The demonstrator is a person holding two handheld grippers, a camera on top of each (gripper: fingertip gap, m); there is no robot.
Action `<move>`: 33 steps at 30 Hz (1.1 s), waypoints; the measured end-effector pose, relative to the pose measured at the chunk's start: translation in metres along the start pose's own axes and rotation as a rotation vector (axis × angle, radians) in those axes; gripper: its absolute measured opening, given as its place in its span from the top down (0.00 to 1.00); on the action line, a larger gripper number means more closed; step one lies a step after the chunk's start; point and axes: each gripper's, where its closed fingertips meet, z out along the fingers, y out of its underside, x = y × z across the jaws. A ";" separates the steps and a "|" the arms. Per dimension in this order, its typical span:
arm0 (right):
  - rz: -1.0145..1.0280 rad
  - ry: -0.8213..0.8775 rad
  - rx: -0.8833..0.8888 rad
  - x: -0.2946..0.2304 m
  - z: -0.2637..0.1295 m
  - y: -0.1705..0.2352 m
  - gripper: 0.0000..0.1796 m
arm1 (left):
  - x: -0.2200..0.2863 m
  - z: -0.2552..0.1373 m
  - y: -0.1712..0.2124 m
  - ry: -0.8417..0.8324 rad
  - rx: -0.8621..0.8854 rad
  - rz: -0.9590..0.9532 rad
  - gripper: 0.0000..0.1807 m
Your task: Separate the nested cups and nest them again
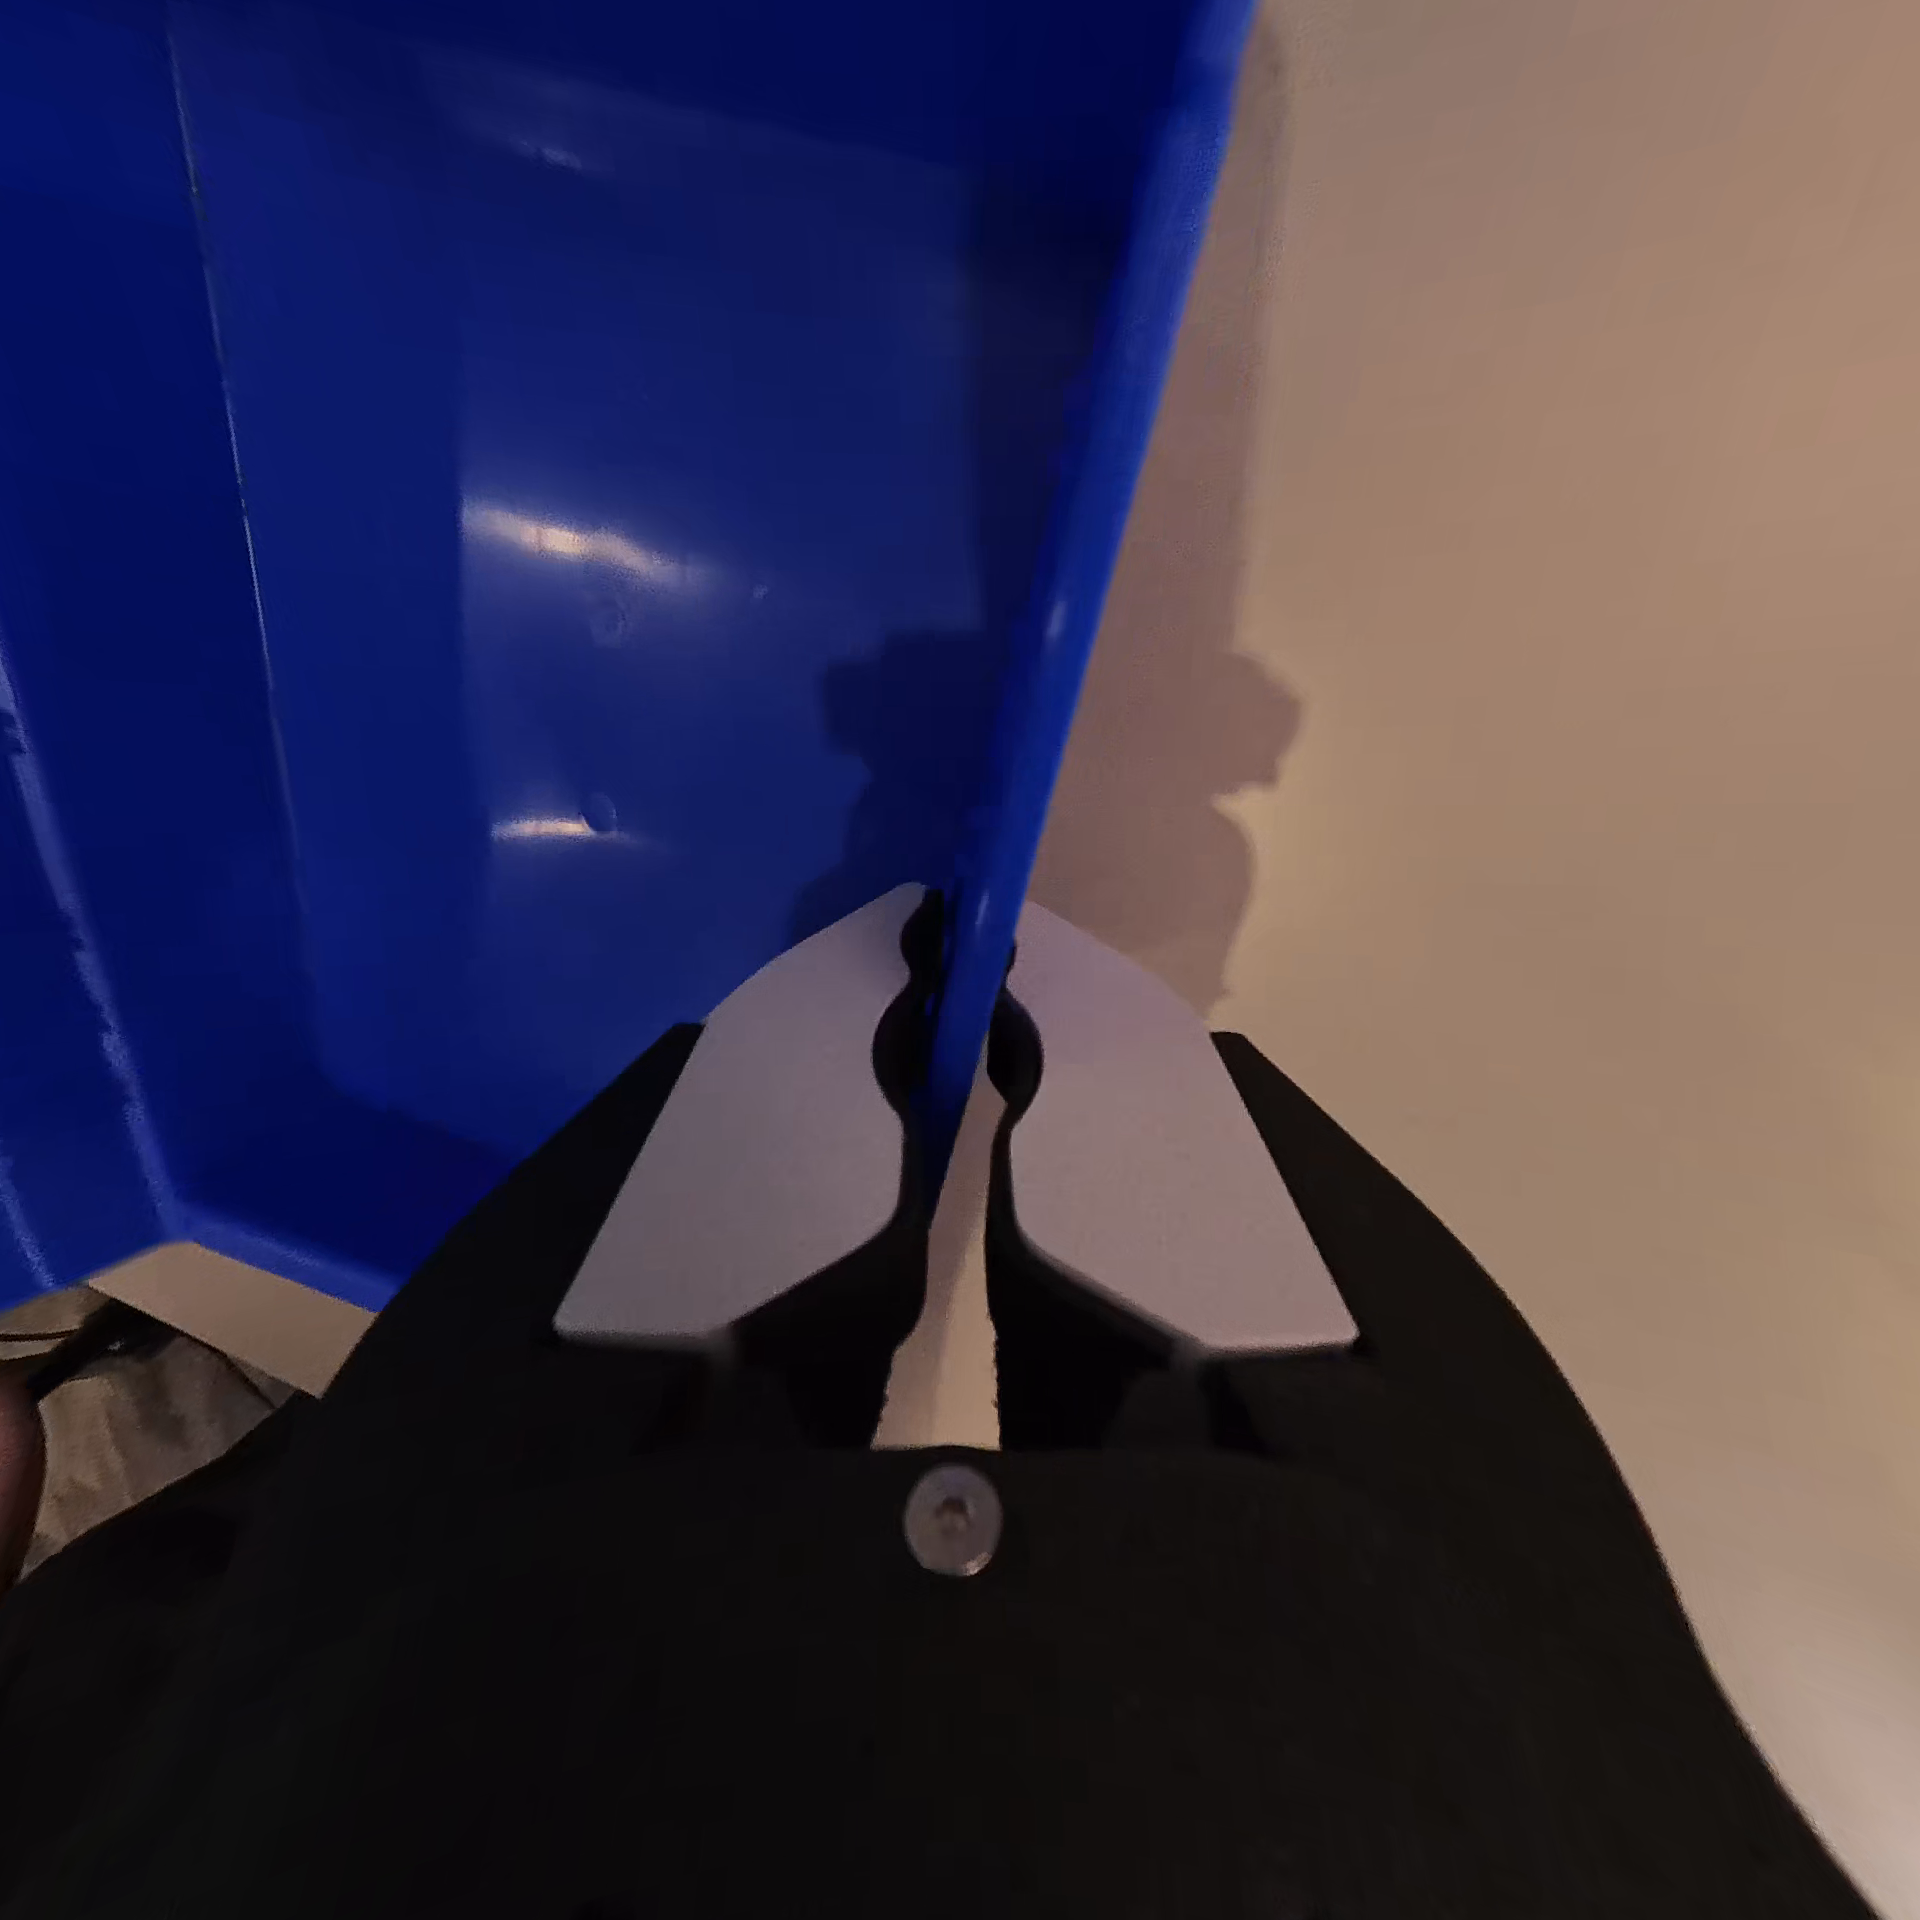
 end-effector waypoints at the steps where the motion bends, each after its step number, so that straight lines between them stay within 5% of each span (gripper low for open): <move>1: 0.010 -0.008 0.001 0.009 -0.002 0.001 0.97 | 0.002 -0.005 0.002 -0.015 0.000 0.006 0.74; 10: 0.159 -0.144 -0.029 0.121 -0.031 0.032 0.97 | 0.030 -0.033 0.025 -0.002 -0.017 -0.075 0.80; 24: 0.414 0.066 0.046 0.391 -0.119 0.143 0.97 | 0.054 -0.063 0.008 -0.144 -0.040 0.005 0.80; 33: 0.458 0.046 0.051 0.465 -0.133 0.203 0.98 | 0.088 -0.048 -0.002 -0.155 -0.072 0.048 0.80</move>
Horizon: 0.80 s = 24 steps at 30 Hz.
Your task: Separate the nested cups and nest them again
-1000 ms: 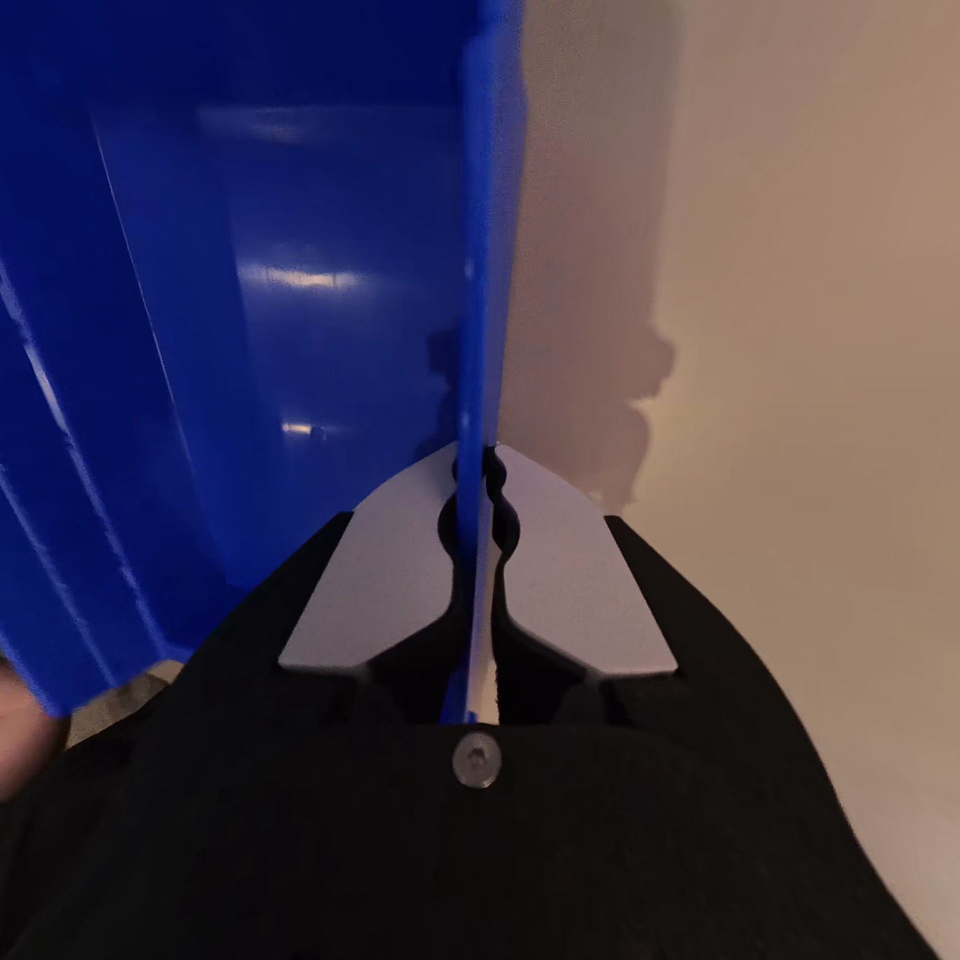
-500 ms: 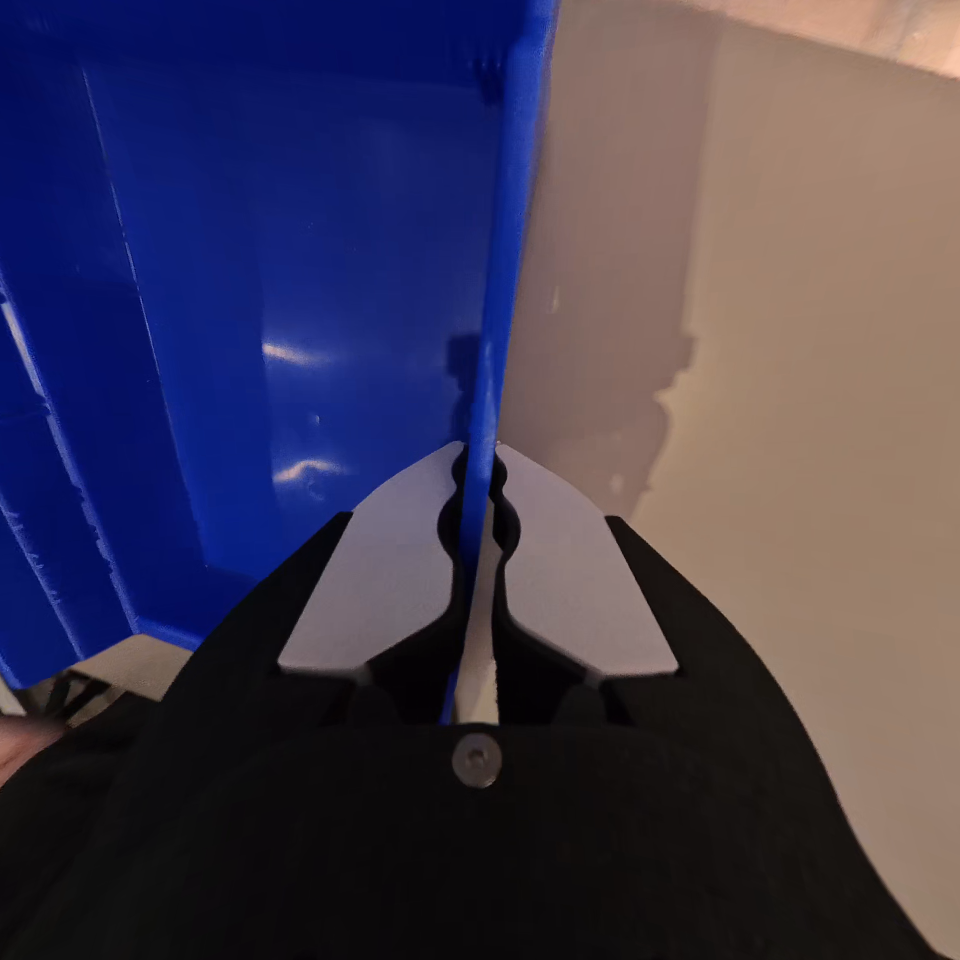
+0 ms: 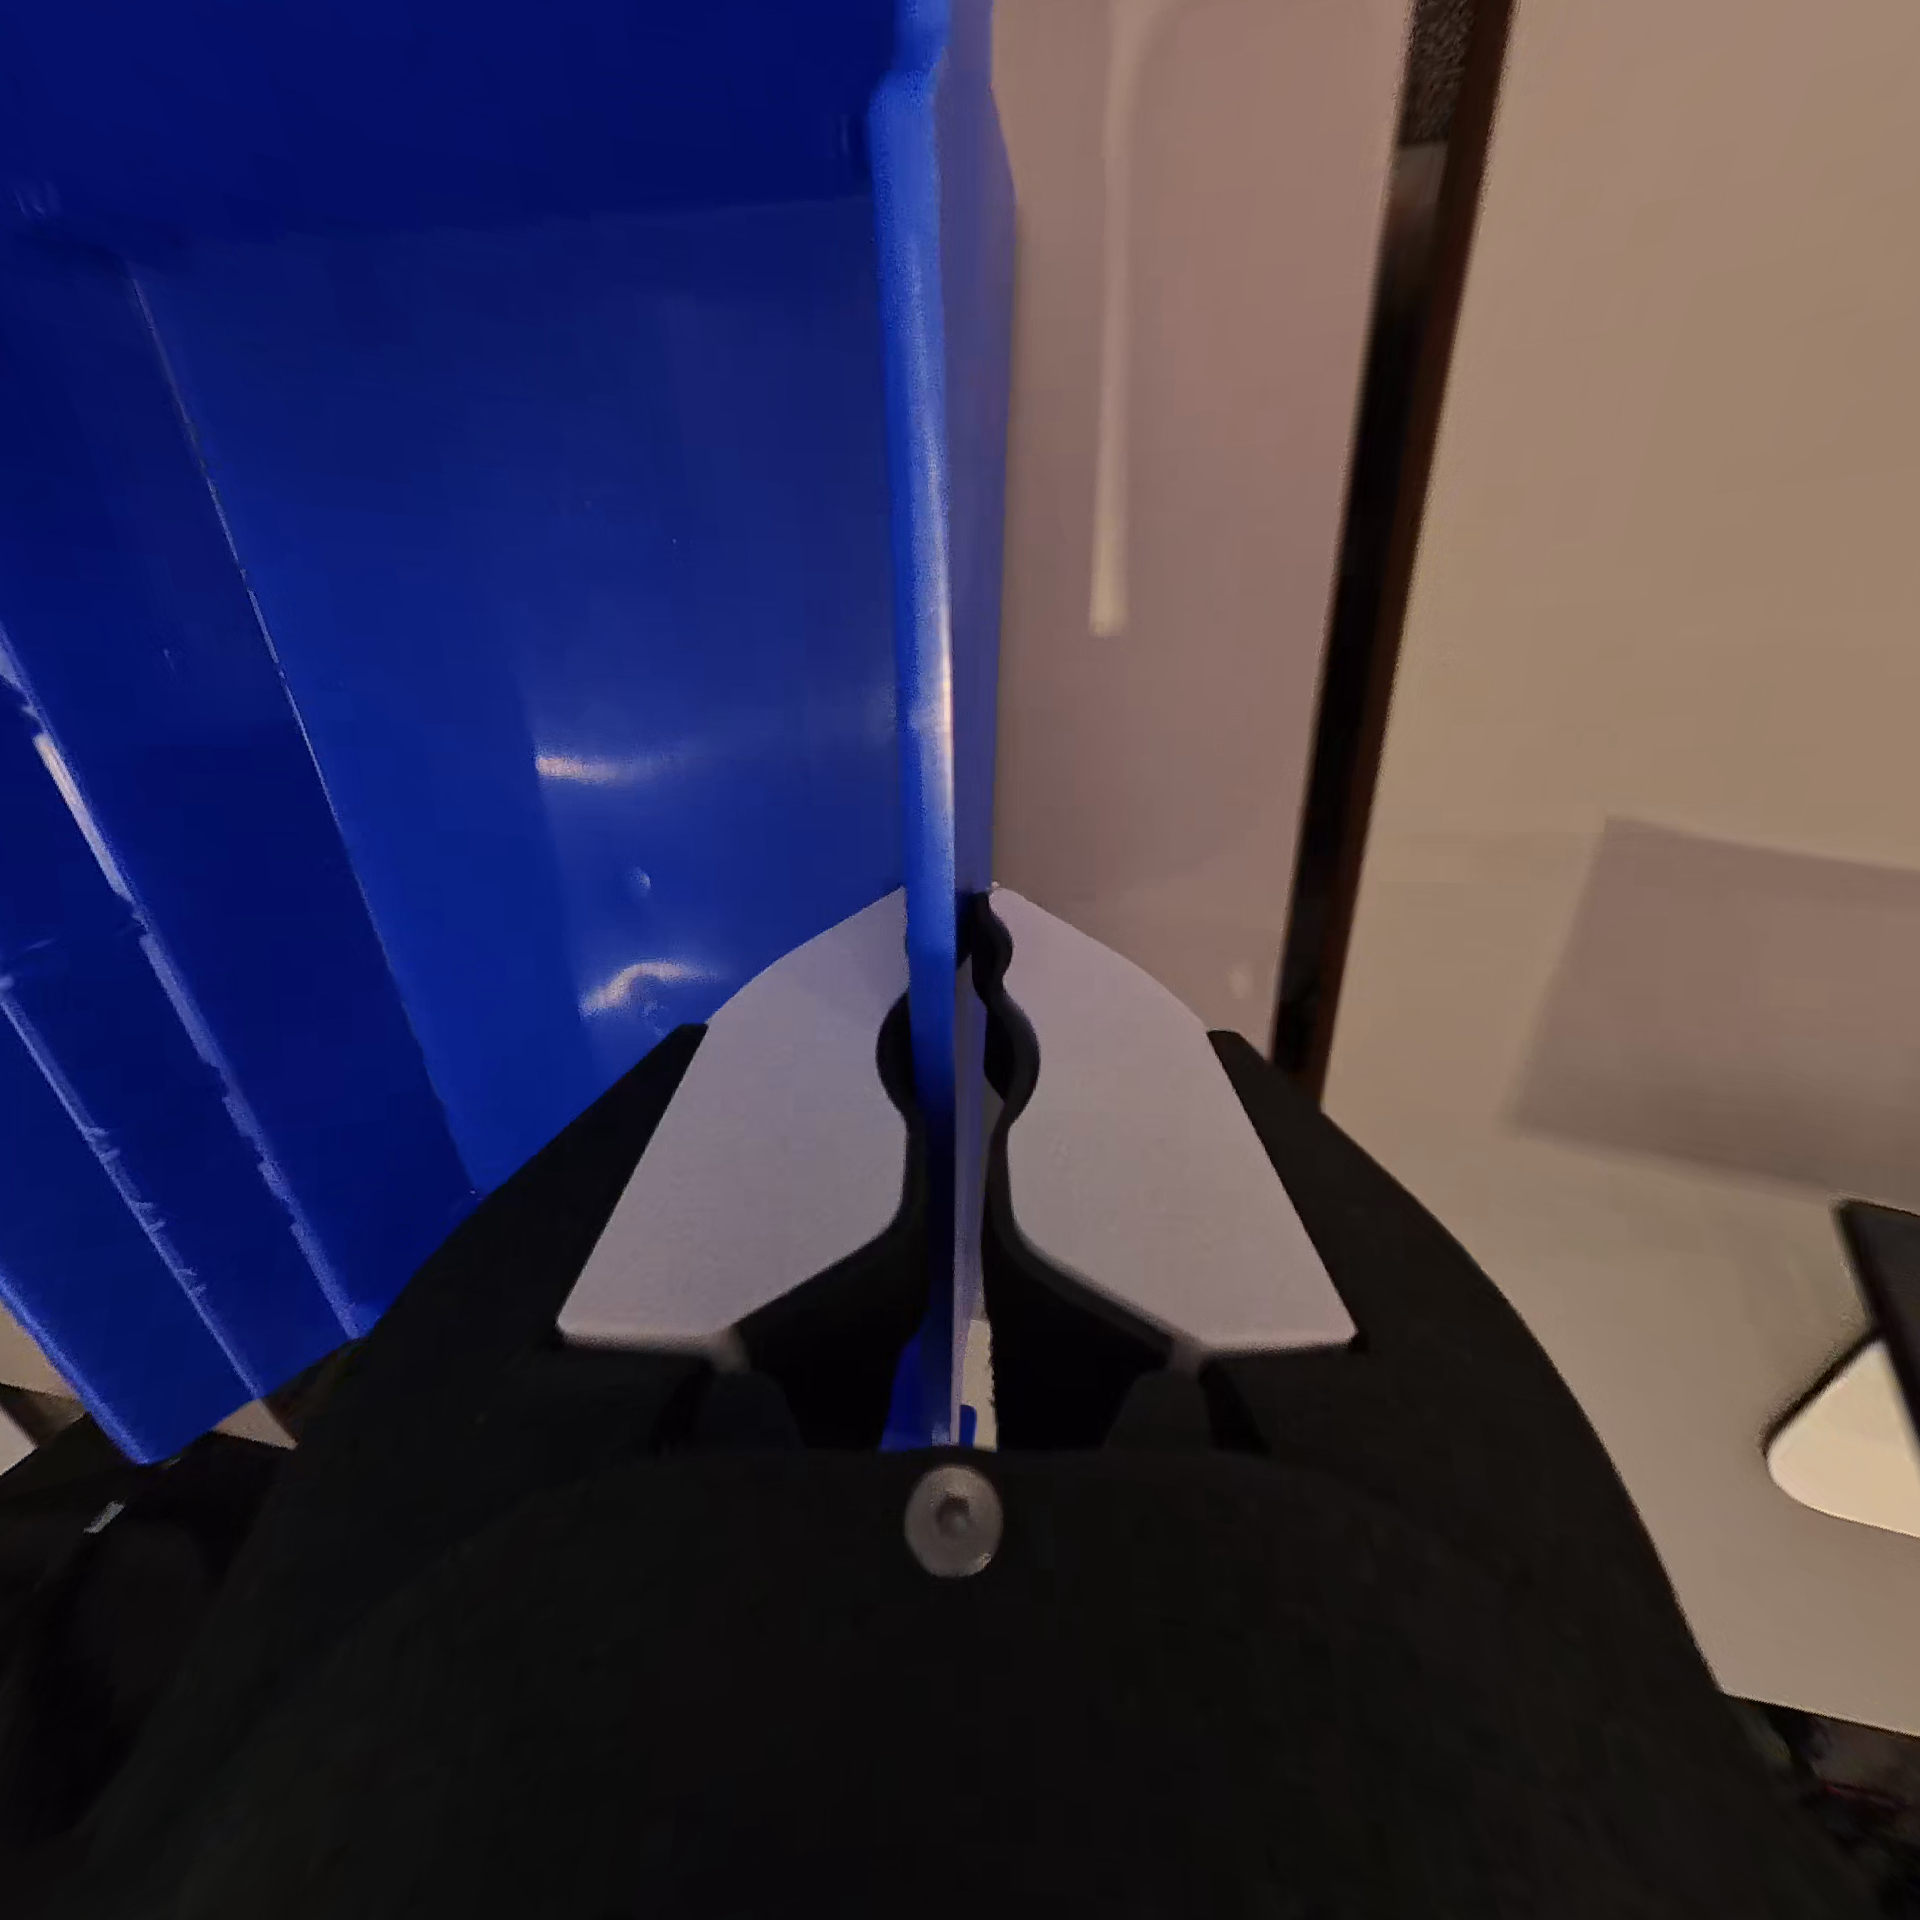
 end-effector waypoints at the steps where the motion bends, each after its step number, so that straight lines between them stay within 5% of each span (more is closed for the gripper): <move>1: 0.003 0.000 0.004 0.007 -0.001 0.001 0.98 | 0.005 0.002 -0.003 0.004 0.000 0.009 0.80; 17: -0.210 0.051 0.047 0.043 -0.010 0.005 0.96 | 0.041 0.010 -0.018 0.024 0.009 0.030 0.79; 22: -0.295 0.195 0.276 0.039 -0.048 -0.019 0.75 | 0.040 0.006 -0.017 0.033 0.020 0.021 0.77; 24: -0.358 0.297 0.425 0.028 -0.083 -0.032 0.74 | 0.038 0.003 -0.018 0.036 0.039 0.018 0.76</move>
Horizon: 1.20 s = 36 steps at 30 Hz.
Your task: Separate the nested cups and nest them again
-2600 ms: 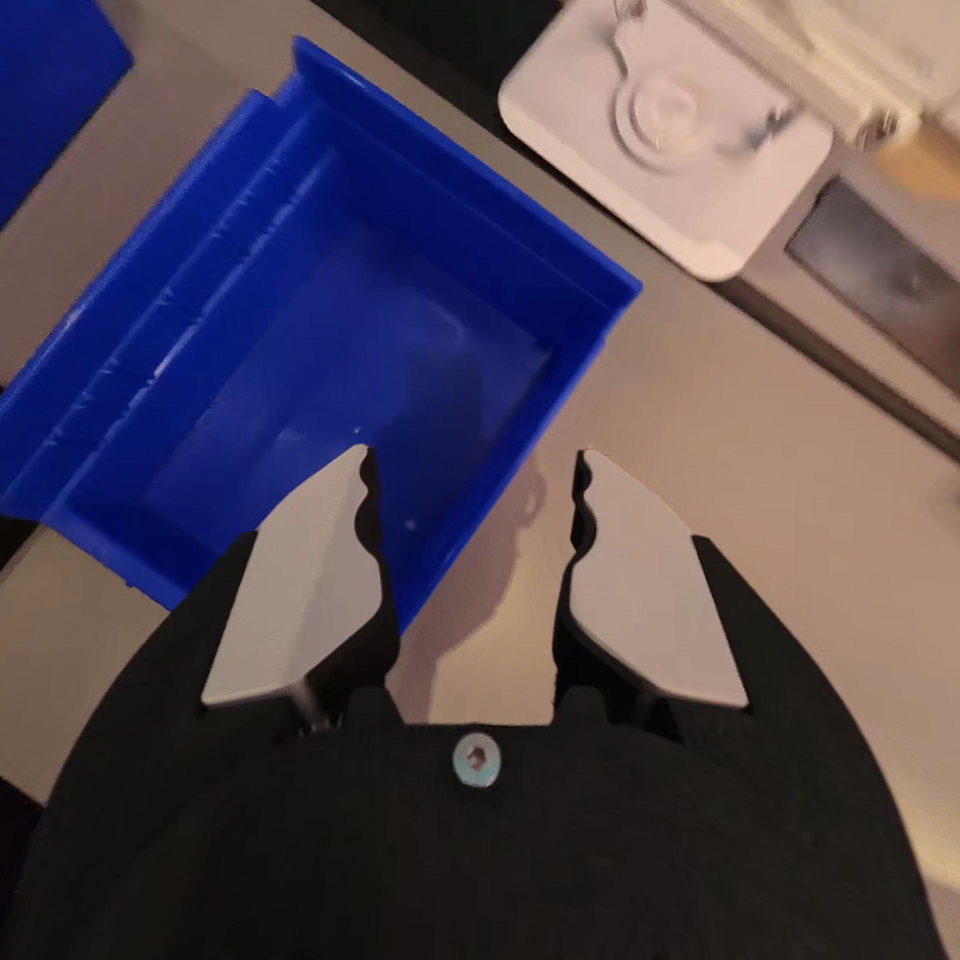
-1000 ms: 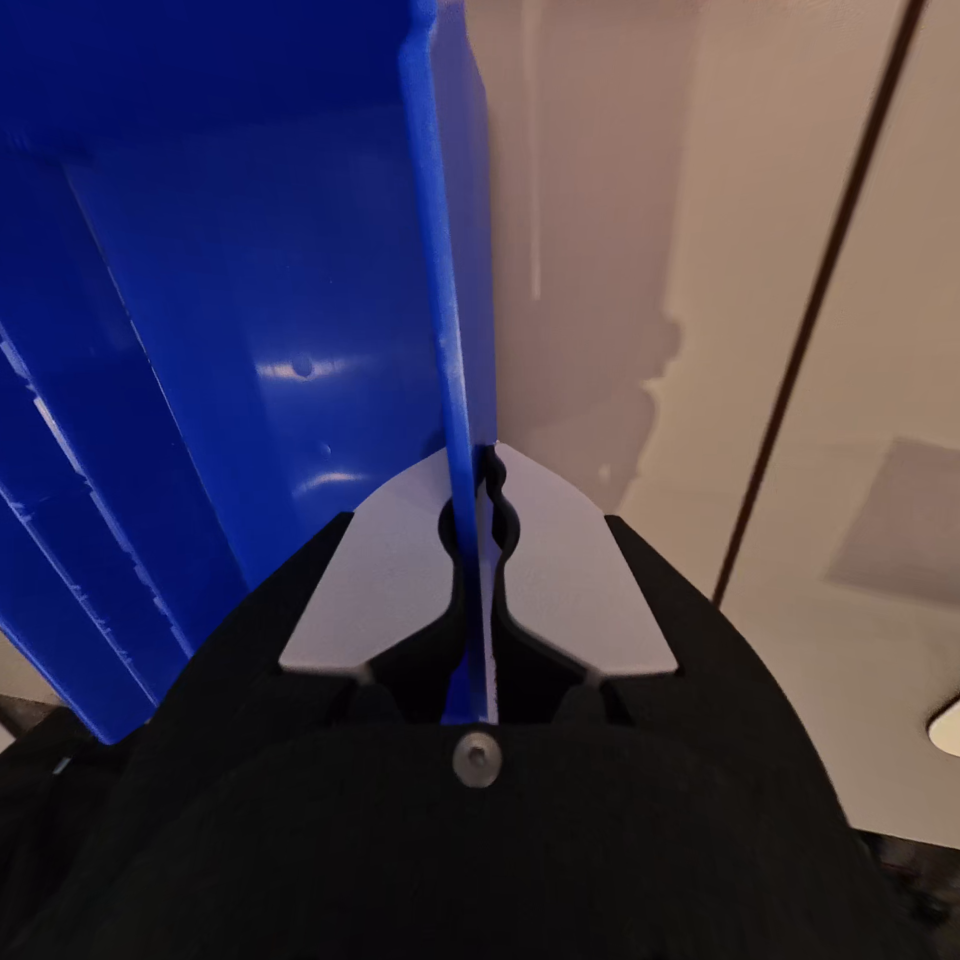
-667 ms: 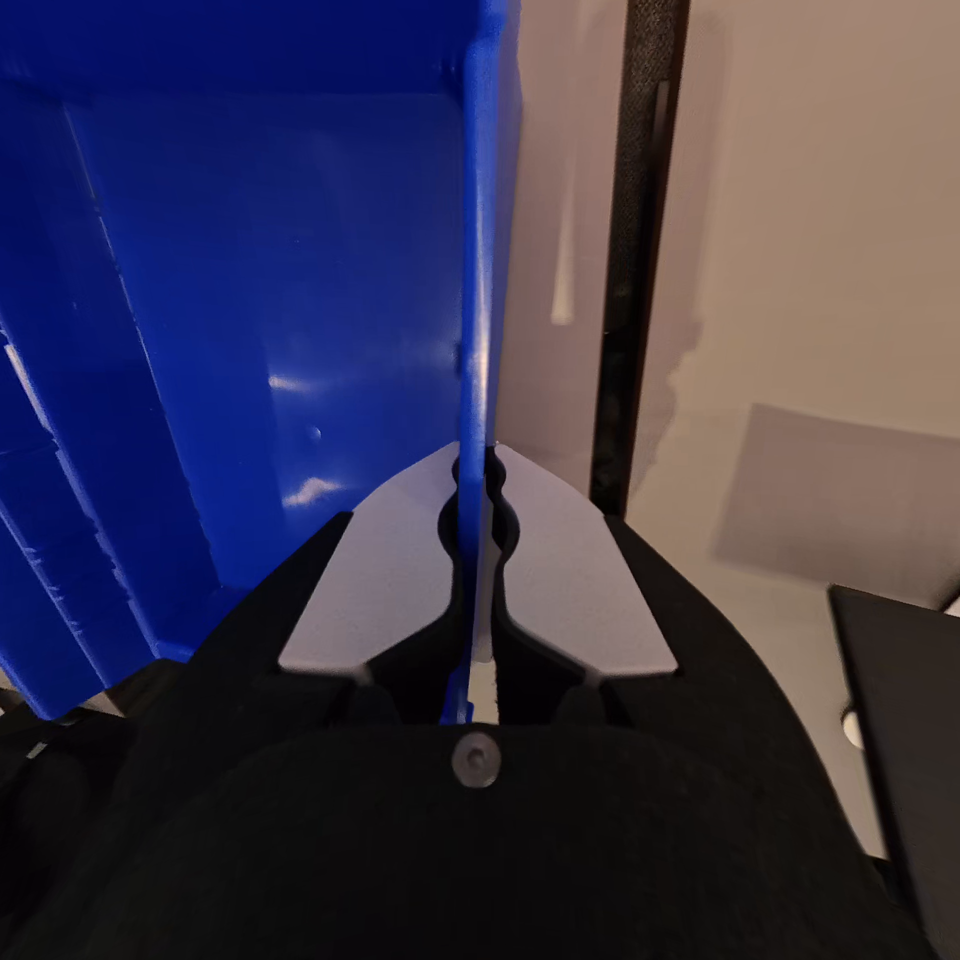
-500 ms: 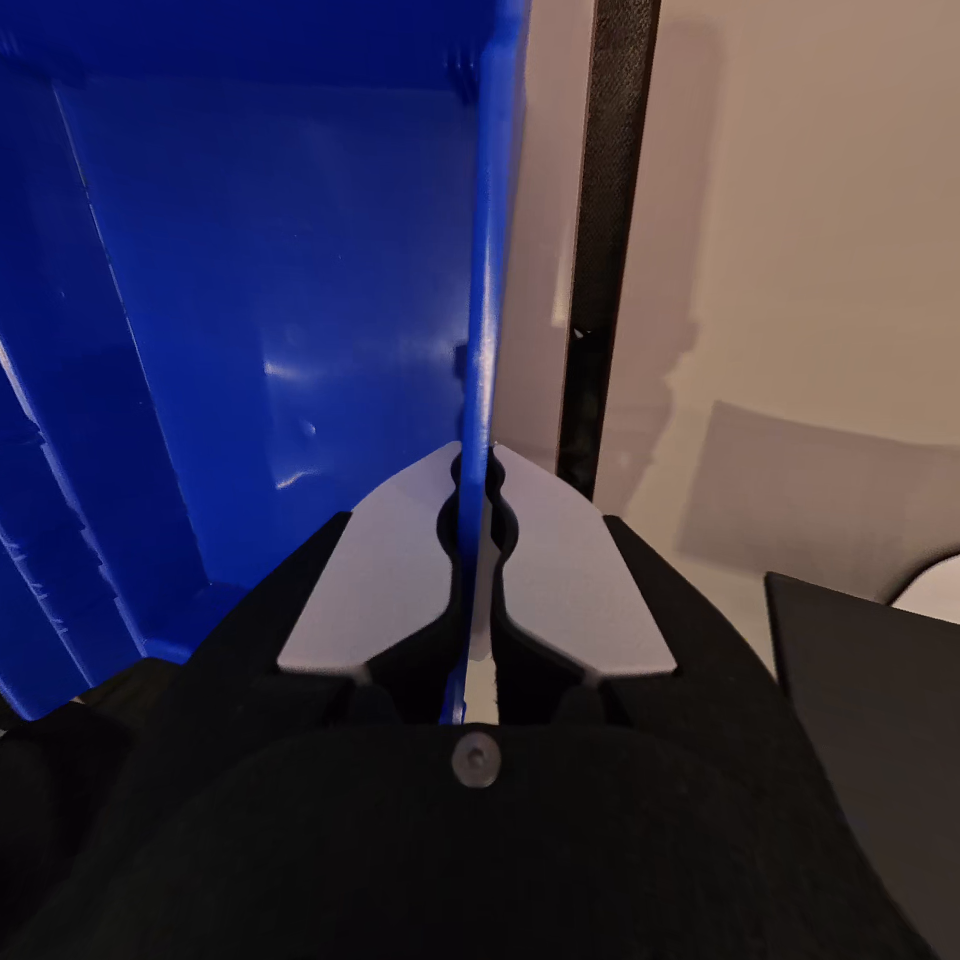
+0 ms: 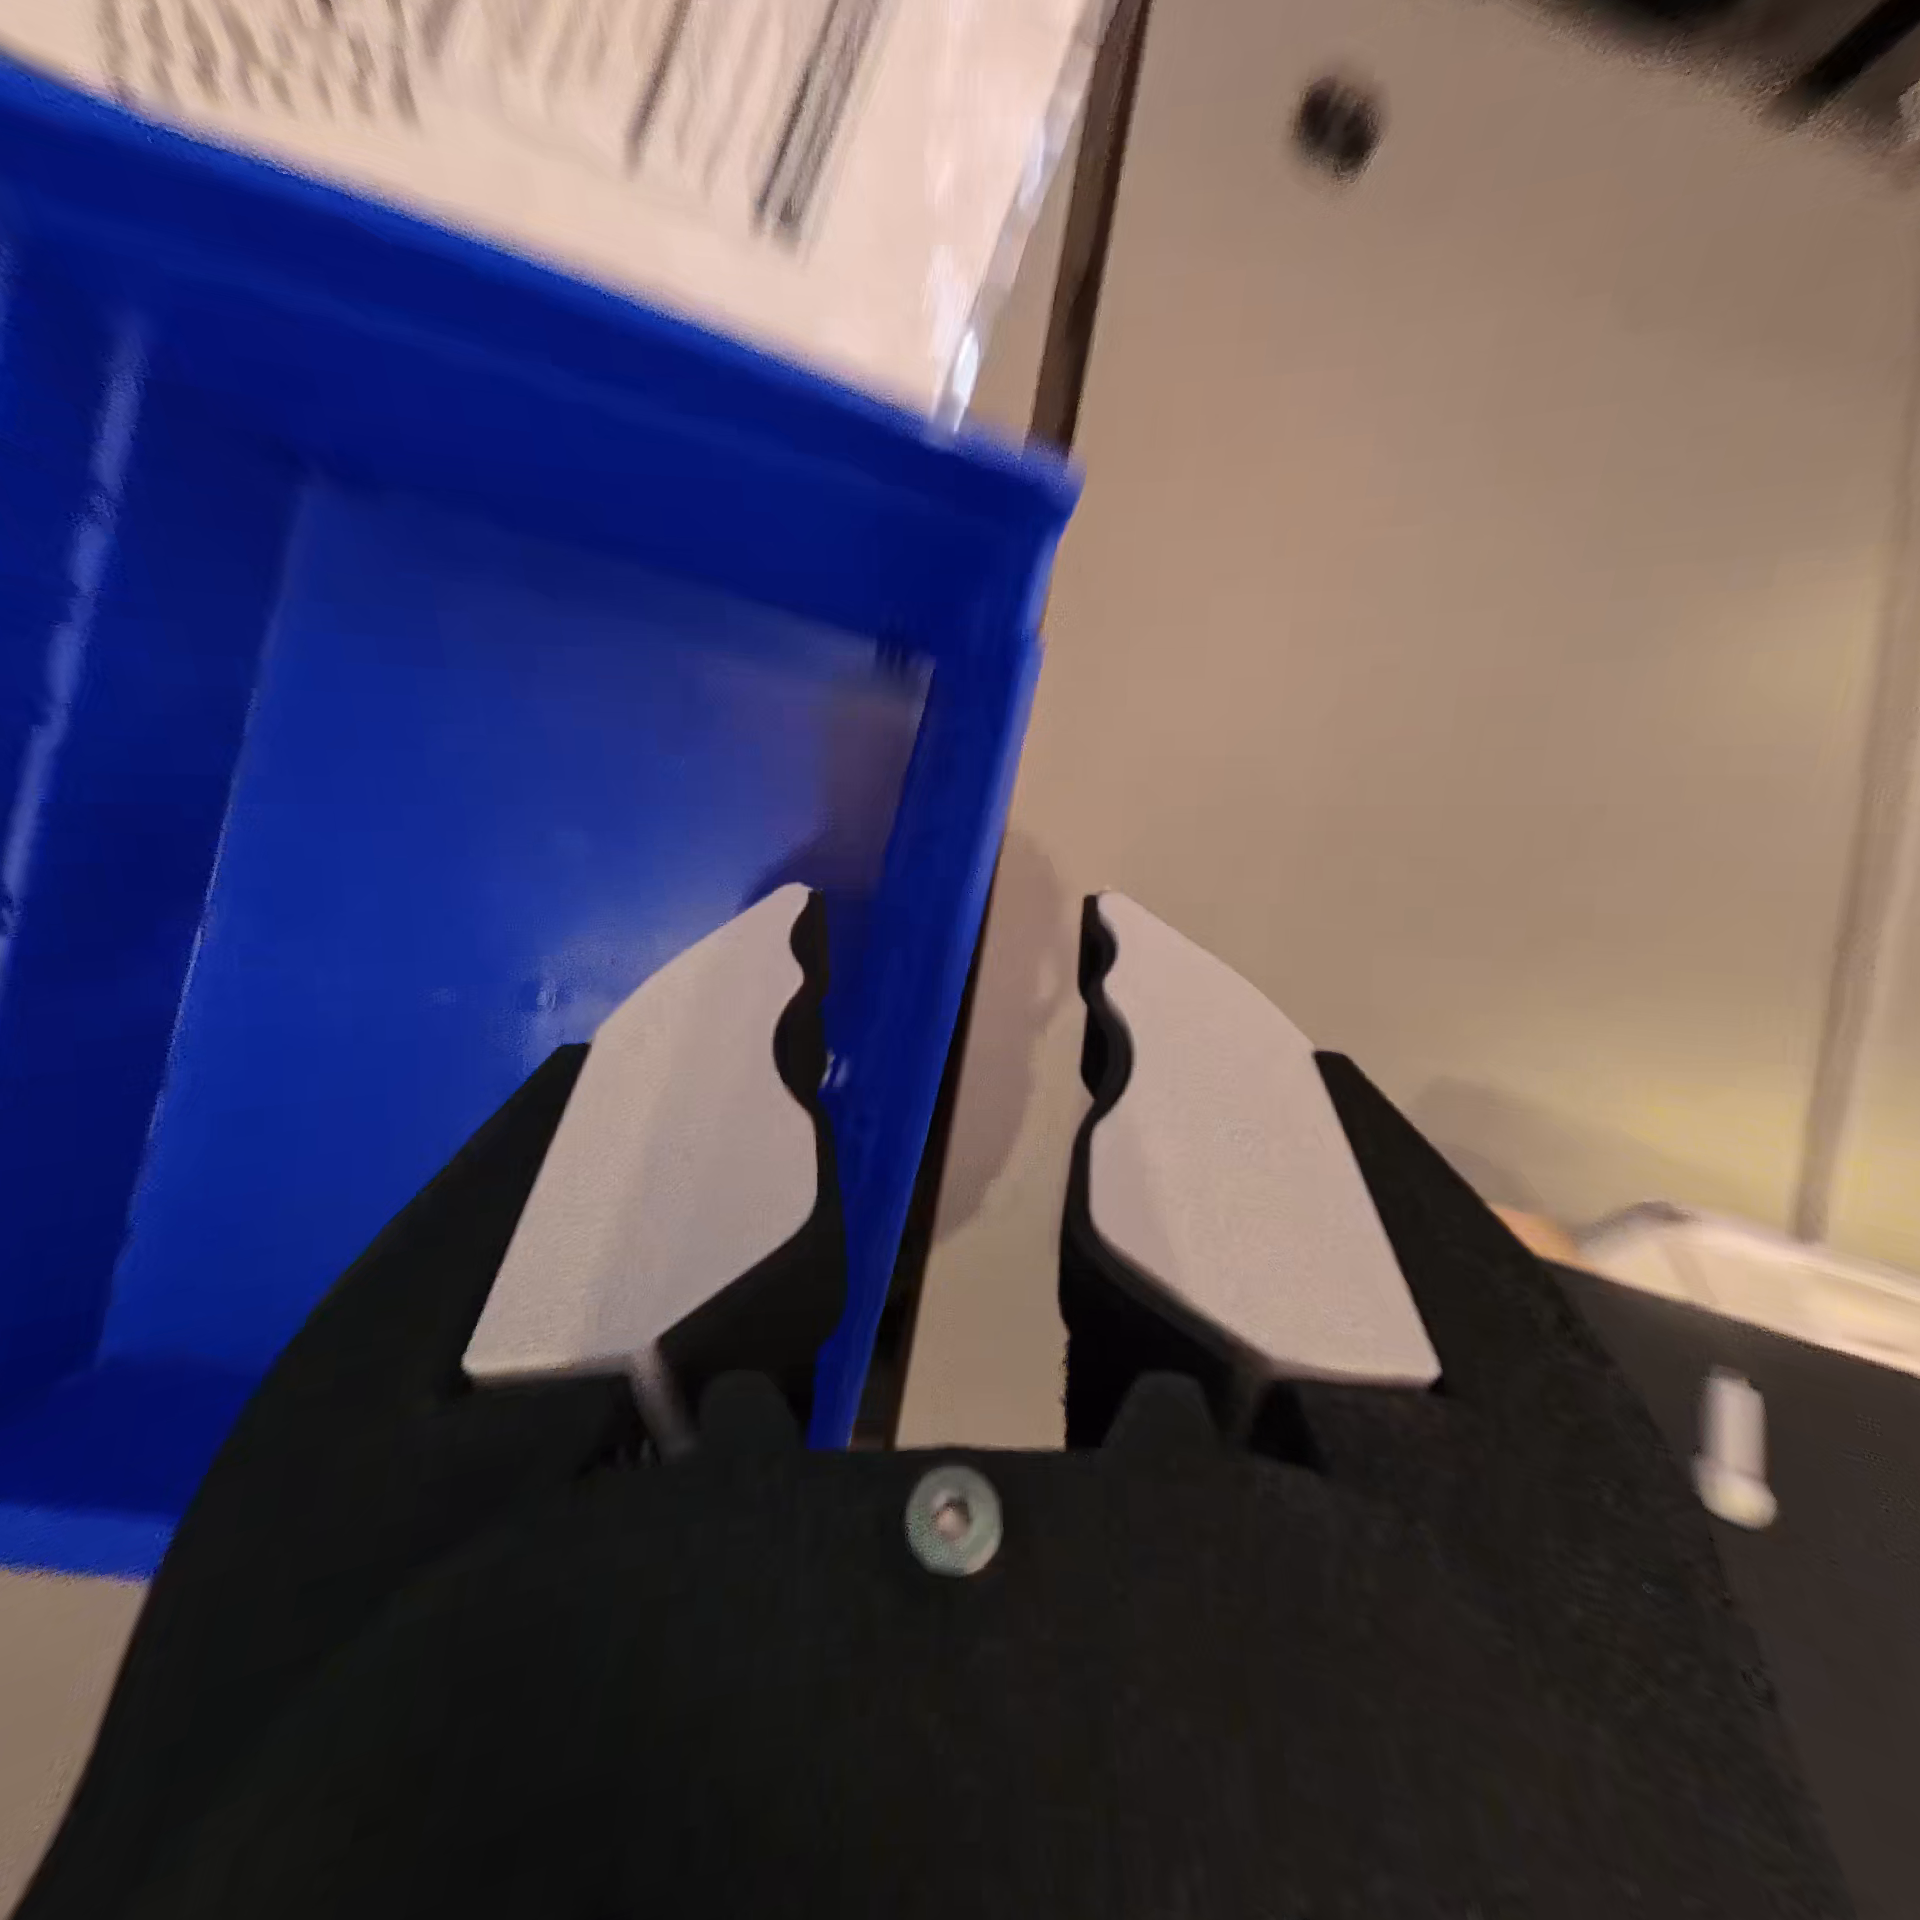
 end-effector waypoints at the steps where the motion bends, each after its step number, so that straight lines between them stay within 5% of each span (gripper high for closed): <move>1: -0.030 0.058 0.091 0.001 -0.018 -0.017 0.74 | 0.000 -0.001 -0.001 0.005 0.014 0.000 0.76; 5: -0.123 0.150 0.536 -0.036 -0.108 -0.089 0.73 | -0.003 0.001 -0.003 0.042 0.047 -0.020 0.72; 11: -0.207 -0.167 0.994 -0.179 -0.194 -0.142 0.62 | -0.001 0.028 -0.026 0.177 0.113 0.025 0.69; 16: -0.281 -0.466 1.079 -0.302 -0.218 -0.154 0.61 | -0.012 0.091 -0.025 0.185 0.012 0.144 0.70; 22: -0.412 -0.540 1.104 -0.393 -0.231 -0.167 0.60 | -0.041 0.177 0.006 0.083 -0.116 0.019 0.57; 29: -0.438 -0.709 1.159 -0.444 -0.239 -0.166 0.61 | -0.047 0.247 0.020 0.008 -0.130 -0.027 0.47; 36: -0.429 -0.647 1.074 -0.430 -0.212 -0.164 0.61 | -0.044 0.289 0.022 -0.021 -0.085 0.011 0.42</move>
